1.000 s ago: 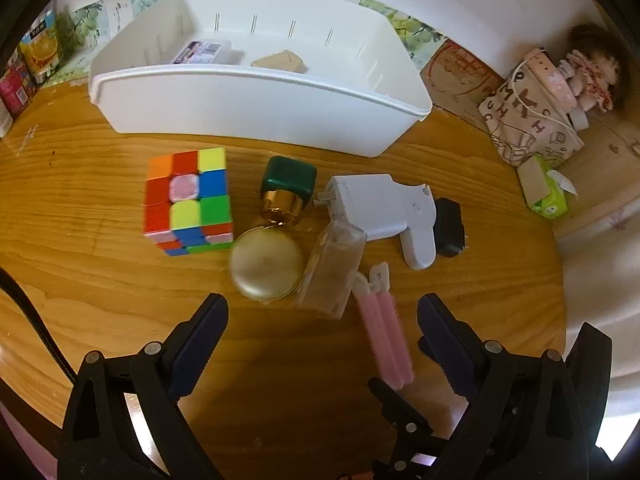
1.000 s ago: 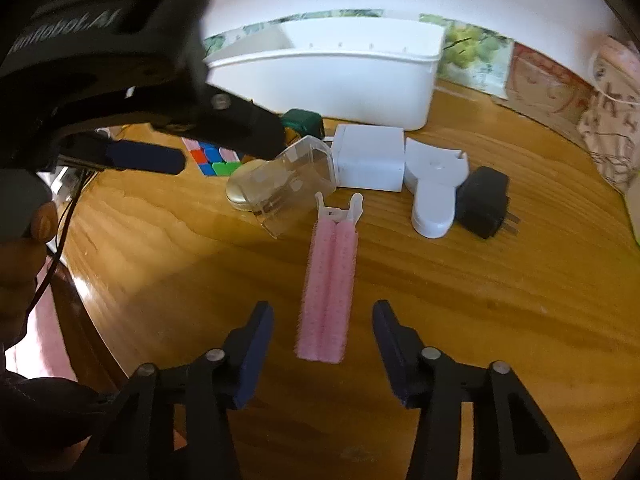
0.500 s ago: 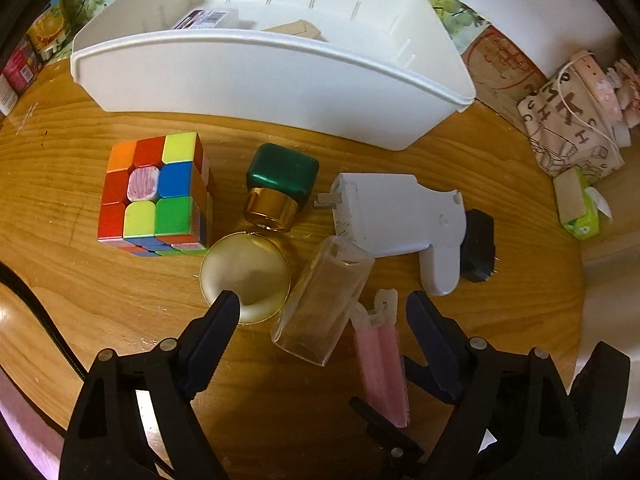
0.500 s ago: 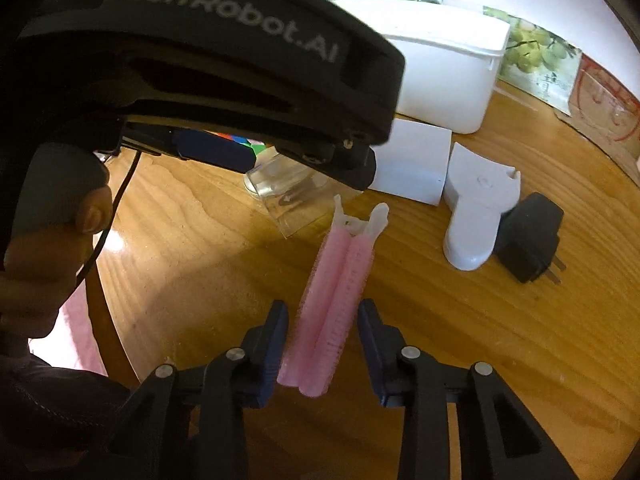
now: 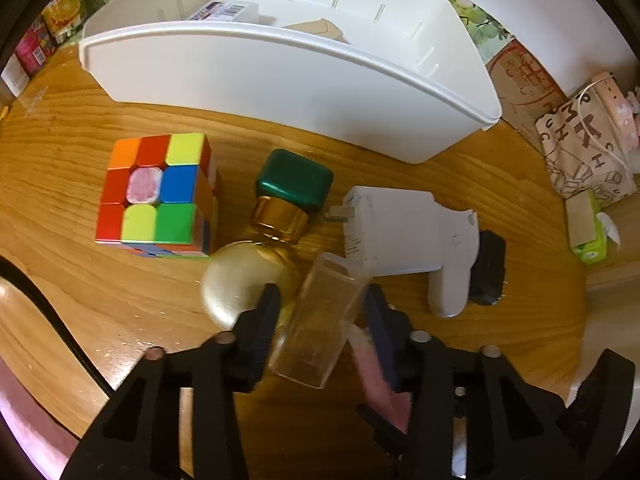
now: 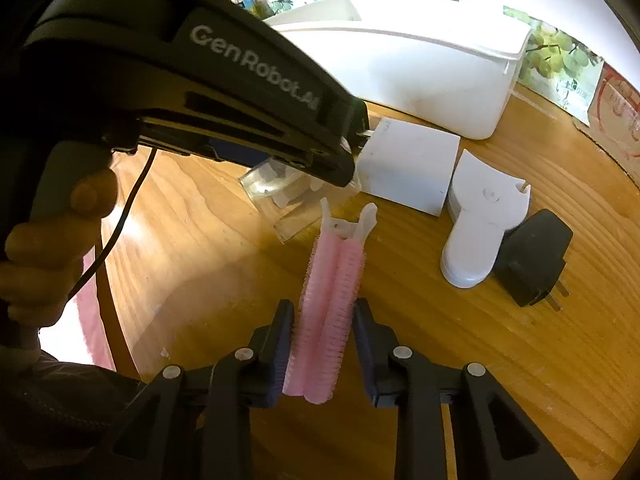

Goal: Organize rigid objects
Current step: 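Grasp the pink hair rollers with the right tool while the left tool grasps the clear cup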

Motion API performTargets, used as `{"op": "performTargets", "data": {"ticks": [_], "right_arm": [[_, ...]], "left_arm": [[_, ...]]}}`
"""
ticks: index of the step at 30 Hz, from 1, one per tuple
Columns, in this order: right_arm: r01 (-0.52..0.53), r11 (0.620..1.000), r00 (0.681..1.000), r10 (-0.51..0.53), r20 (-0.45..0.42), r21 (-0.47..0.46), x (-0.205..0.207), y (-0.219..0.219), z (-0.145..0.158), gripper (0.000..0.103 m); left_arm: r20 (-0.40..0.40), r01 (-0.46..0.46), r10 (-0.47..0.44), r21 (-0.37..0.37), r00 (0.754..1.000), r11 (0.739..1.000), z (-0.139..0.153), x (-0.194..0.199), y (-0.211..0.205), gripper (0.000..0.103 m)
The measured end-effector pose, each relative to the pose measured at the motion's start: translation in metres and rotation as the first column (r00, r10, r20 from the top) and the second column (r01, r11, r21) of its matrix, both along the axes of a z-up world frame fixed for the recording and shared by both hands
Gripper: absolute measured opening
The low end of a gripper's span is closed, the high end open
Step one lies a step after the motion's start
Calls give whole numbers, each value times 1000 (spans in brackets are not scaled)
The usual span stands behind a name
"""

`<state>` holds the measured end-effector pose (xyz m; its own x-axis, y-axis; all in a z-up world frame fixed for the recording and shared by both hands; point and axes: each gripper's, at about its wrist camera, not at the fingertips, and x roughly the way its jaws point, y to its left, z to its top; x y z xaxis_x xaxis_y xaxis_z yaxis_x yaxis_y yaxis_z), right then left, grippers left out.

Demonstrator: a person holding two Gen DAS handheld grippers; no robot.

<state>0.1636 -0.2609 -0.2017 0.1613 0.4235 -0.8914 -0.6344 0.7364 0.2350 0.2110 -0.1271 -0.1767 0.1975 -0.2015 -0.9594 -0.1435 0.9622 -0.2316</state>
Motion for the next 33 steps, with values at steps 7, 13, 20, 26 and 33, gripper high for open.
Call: {"op": "performTargets", "data": {"ticks": [7, 13, 20, 26, 33], "right_arm": [[-5, 1000, 999, 4, -42, -26, -1, -4, 6, 27], [-24, 998, 997, 20, -71, -56, 4, -3, 8, 26], [-22, 996, 994, 13, -104, -81, 7, -5, 12, 26], [-15, 996, 992, 4, -130, -83, 5, -13, 22, 26], [-3, 998, 988, -7, -155, -61, 13, -23, 41, 26]], "left_arm": [[-16, -32, 32, -19, 999, 999, -2, 3, -1, 39], [-31, -60, 58, -57, 998, 997, -1, -4, 4, 38], [-12, -71, 70, -78, 997, 994, 7, -20, 12, 35], [9, -69, 70, -95, 997, 993, 17, -34, 23, 34], [43, -91, 97, -128, 994, 988, 30, -51, 34, 34]]}}
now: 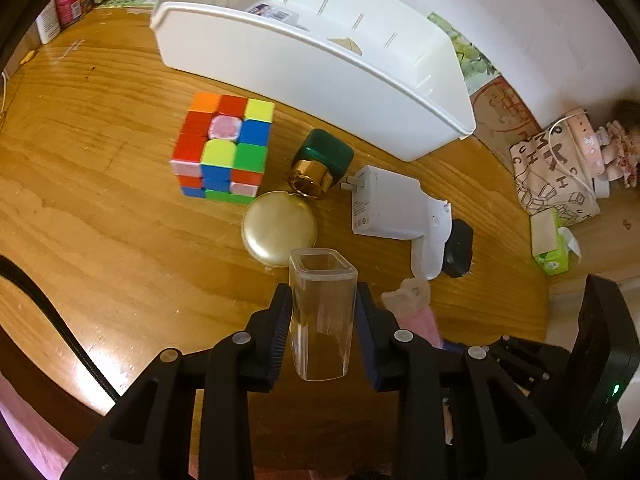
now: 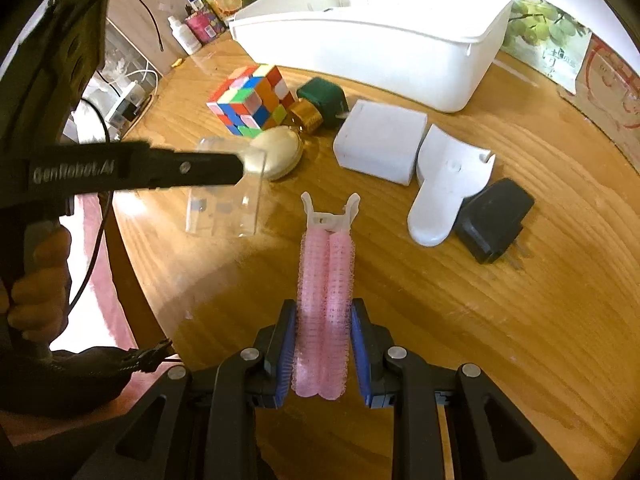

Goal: Organize rigid objects
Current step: 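Grasp the pink hair rollers with the right tool while the left tool grasps the clear cup, then carry the hair rollers and clear cup over the white basket with both tools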

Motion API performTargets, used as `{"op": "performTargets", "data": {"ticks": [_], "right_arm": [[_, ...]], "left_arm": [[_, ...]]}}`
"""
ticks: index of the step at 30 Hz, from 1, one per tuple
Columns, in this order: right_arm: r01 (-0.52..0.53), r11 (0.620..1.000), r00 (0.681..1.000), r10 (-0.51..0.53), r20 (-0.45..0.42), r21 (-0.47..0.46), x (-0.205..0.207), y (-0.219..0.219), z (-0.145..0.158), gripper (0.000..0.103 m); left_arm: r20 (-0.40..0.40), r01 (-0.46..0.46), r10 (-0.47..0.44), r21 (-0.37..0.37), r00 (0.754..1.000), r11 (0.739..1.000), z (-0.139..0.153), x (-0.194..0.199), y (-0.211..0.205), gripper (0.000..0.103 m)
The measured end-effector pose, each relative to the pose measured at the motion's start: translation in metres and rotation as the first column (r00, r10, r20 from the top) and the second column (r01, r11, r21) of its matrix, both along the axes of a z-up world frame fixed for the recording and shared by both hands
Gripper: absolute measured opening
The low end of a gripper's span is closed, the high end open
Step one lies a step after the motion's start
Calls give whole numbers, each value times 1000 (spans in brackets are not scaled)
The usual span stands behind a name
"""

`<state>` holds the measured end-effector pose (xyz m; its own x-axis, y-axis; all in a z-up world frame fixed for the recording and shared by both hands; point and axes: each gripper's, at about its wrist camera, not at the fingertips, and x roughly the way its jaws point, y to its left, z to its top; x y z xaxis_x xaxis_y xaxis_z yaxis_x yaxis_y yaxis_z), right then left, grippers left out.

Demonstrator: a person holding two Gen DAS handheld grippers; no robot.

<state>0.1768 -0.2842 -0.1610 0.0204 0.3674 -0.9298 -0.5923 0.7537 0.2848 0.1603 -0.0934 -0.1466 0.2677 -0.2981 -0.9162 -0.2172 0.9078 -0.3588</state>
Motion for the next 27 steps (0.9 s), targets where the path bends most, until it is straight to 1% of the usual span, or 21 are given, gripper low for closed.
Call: {"op": "performTargets", "data": {"ticks": [5, 9, 16, 20, 21, 27], "right_arm": [[3, 1000, 1000, -3, 6, 10, 9, -2, 15, 26], [6, 998, 1000, -7, 18, 55, 12, -2, 35, 26], [-14, 993, 994, 1, 107, 120, 23, 10, 76, 26], [-10, 988, 990, -12, 137, 153, 30, 16, 88, 26], [-5, 986, 990, -19, 143, 166, 33, 16, 91, 26], [26, 976, 985, -62, 162, 216, 49, 26, 101, 26]], "left_arm": [[32, -23, 24, -34, 999, 999, 10, -11, 9, 34], [68, -31, 34, -44, 997, 999, 21, -14, 12, 34], [145, -29, 36, -48, 989, 998, 42, -15, 19, 34], [205, -32, 43, -54, 978, 998, 57, -12, 23, 34], [237, -40, 51, -52, 970, 998, 63, -12, 25, 34], [344, -42, 66, -78, 936, 996, 82, -3, 35, 34]]}}
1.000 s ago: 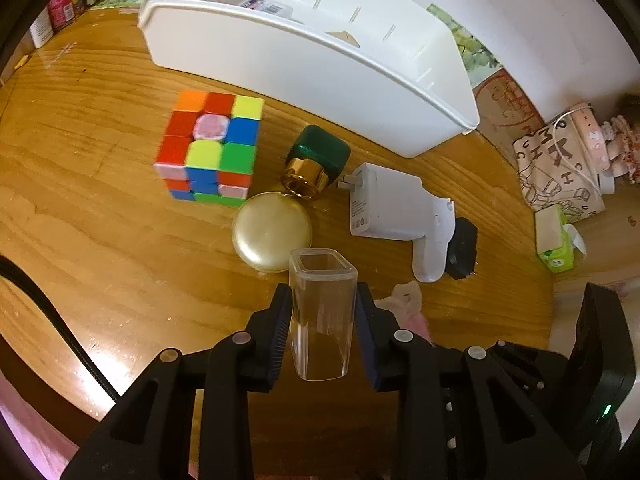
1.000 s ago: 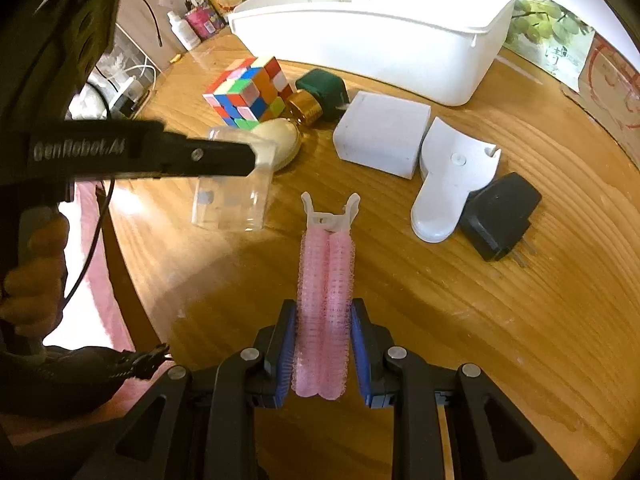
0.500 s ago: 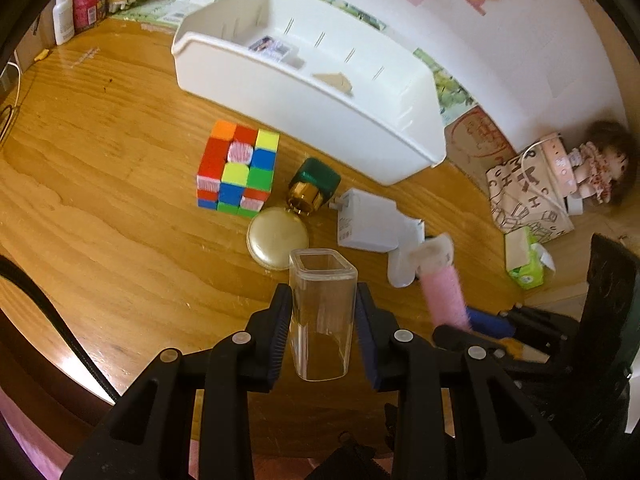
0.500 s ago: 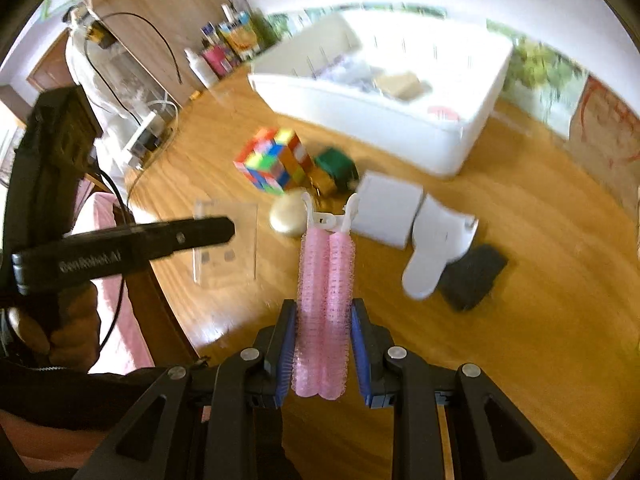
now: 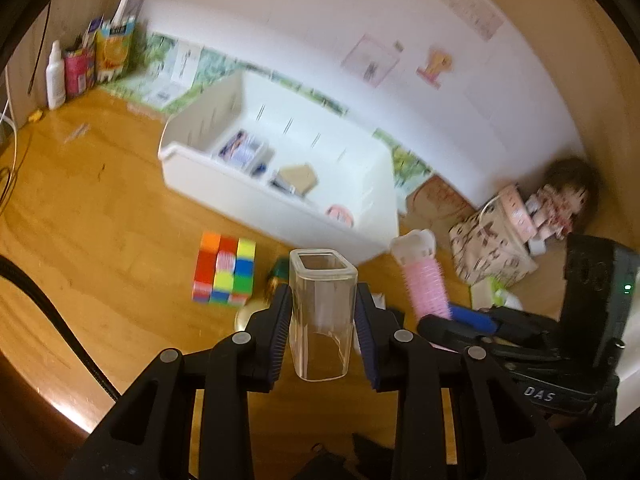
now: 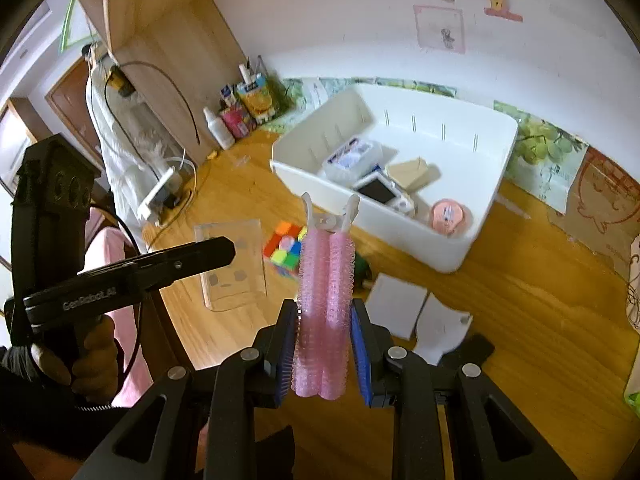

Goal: Organize rigid objects
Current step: 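Carry the hair rollers and clear cup over the white basket with both tools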

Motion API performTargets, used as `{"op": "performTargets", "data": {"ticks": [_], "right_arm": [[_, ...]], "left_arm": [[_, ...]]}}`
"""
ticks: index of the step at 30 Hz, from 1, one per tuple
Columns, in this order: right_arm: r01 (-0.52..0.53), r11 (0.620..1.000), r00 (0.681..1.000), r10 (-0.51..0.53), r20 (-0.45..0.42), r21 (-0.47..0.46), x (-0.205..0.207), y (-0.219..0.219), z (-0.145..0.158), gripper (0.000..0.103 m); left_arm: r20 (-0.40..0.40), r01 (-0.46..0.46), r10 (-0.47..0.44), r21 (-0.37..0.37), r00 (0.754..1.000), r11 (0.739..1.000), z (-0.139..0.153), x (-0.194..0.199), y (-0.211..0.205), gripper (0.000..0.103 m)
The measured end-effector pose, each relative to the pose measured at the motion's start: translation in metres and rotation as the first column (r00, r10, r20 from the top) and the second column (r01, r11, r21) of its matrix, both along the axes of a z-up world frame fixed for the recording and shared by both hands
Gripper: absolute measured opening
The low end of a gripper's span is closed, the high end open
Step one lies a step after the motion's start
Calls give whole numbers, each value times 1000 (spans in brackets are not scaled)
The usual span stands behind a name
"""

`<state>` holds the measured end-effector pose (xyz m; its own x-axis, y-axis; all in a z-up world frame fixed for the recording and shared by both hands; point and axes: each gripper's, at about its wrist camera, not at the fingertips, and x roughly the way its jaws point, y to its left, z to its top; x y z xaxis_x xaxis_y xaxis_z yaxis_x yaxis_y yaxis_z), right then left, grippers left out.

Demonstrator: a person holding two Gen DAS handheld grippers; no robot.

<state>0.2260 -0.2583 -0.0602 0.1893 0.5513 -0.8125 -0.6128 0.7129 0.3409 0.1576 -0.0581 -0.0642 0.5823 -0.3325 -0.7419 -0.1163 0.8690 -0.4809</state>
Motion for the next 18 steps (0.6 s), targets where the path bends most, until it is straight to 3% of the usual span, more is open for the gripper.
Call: {"op": "performTargets", "data": {"ticks": [9, 18], "right_arm": [[98, 993, 995, -99, 18, 69, 32, 13, 7, 26], [229, 970, 972, -232, 24, 80, 66, 27, -4, 26]], "left_arm": [[78, 39, -42, 33, 996, 999, 14, 35, 18, 34], [89, 144, -152, 90, 984, 985, 15, 69, 28, 34]]}}
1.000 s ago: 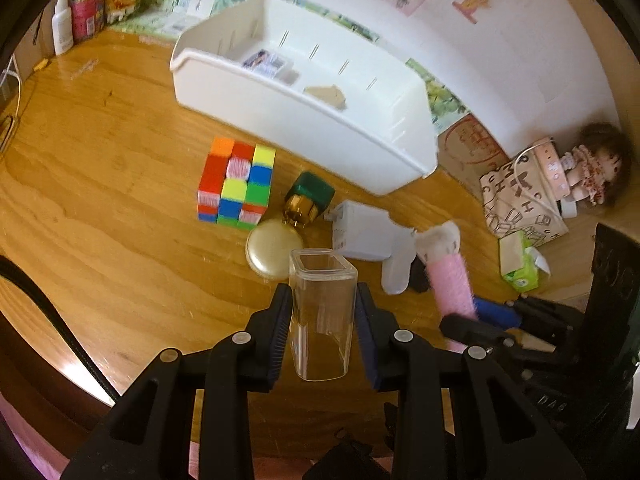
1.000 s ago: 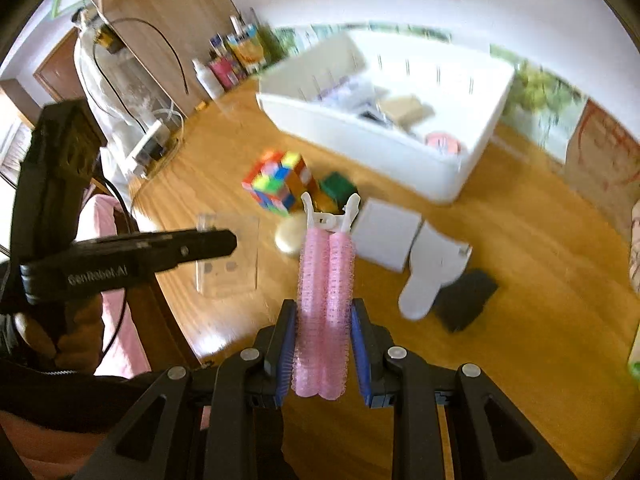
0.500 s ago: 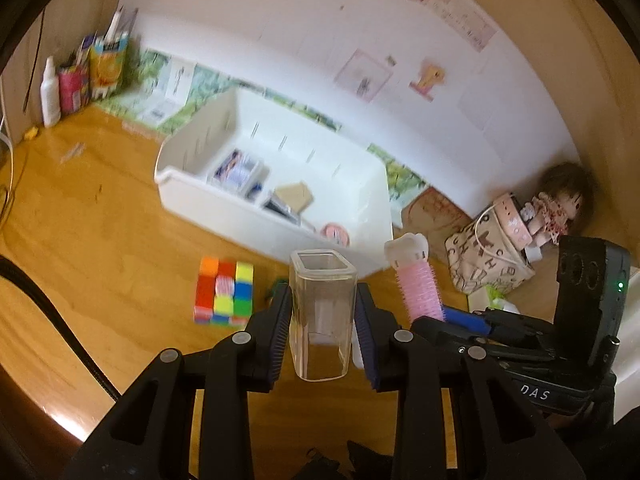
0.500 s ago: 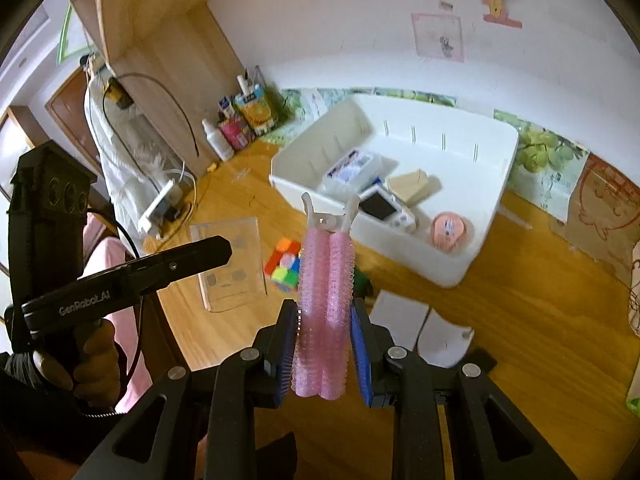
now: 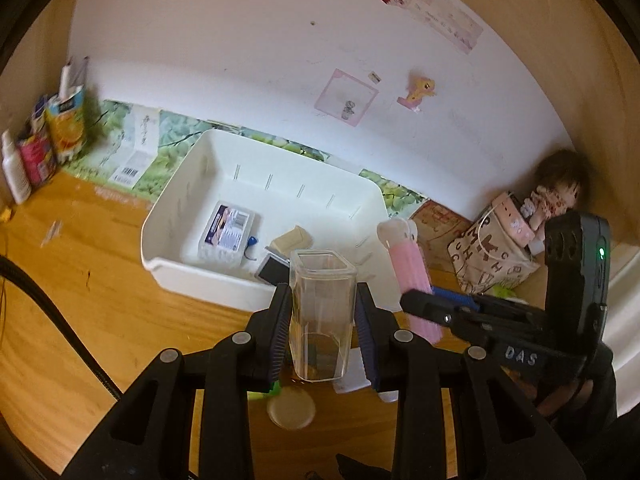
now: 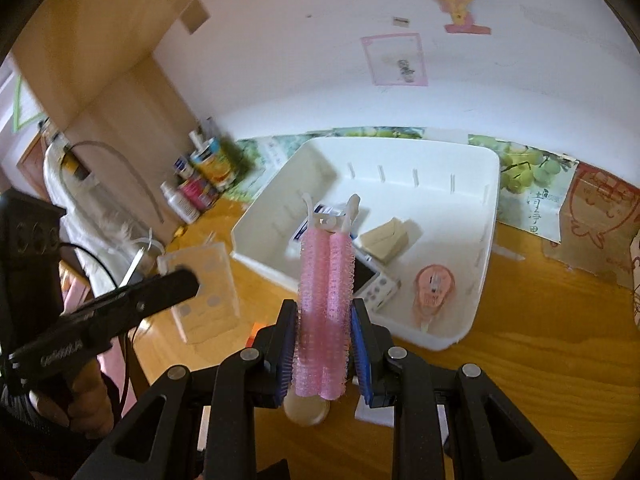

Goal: Organize rigid objects
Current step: 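Carry the hair rollers and clear cup over the white basket with both tools, then open both tools to drop the rollers and cup into the basket, then withdraw both tools from the basket back toward the desk items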

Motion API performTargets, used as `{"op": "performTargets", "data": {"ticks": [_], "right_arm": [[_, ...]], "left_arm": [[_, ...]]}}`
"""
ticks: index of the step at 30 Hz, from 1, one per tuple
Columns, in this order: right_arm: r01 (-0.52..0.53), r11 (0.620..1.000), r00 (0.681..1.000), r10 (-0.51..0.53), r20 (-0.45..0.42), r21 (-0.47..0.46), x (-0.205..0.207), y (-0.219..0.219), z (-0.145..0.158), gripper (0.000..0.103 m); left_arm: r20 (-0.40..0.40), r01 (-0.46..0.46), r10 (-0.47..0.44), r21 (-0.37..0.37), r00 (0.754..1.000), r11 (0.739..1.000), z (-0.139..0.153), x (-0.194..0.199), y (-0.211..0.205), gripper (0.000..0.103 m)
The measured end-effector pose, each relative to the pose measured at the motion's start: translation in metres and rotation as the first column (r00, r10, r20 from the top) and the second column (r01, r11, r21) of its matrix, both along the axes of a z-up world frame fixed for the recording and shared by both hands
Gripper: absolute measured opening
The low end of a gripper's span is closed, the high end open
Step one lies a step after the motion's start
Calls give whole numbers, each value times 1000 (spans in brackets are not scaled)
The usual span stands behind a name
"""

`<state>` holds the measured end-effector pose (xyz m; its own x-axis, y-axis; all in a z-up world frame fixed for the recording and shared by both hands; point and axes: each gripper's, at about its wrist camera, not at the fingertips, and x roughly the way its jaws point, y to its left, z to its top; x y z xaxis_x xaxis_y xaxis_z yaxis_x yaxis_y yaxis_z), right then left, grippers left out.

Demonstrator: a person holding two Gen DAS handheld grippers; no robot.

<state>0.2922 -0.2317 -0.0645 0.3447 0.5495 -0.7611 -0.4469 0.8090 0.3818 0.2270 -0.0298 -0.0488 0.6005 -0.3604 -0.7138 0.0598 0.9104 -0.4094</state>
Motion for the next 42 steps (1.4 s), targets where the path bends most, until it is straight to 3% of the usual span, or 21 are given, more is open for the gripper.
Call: {"op": "performTargets", "data": {"ticks": [12, 21, 32, 33, 34, 36, 38, 42], "right_arm": [[161, 986, 987, -160, -23, 35, 45, 11, -39, 26], [226, 973, 972, -228, 56, 35, 63, 20, -54, 27], [274, 961, 950, -276, 149, 34, 62, 32, -50, 29], [278, 960, 948, -280, 153, 36, 62, 33, -49, 34], [279, 960, 947, -280, 156, 33, 61, 35, -48, 56], [299, 954, 939, -297, 171, 19, 59, 36, -45, 80], [314, 949, 929, -313, 198, 29, 54, 36, -39, 80], [342, 939, 915, -343, 212, 46, 48, 34, -30, 80]], "left_arm": [[-5, 114, -113, 52, 994, 992, -16, 59, 11, 34], [17, 143, -146, 127, 989, 982, -38, 103, 23, 34], [33, 138, -143, 123, 989, 983, -48, 126, 39, 35], [30, 138, -143, 123, 989, 983, -49, 126, 39, 36], [28, 136, -141, 125, 990, 983, -49, 127, 39, 39], [32, 128, -134, 139, 991, 982, -47, 127, 39, 69], [49, 122, -129, 136, 990, 983, -44, 125, 40, 77], [49, 129, -137, 134, 989, 983, -39, 122, 43, 78]]}}
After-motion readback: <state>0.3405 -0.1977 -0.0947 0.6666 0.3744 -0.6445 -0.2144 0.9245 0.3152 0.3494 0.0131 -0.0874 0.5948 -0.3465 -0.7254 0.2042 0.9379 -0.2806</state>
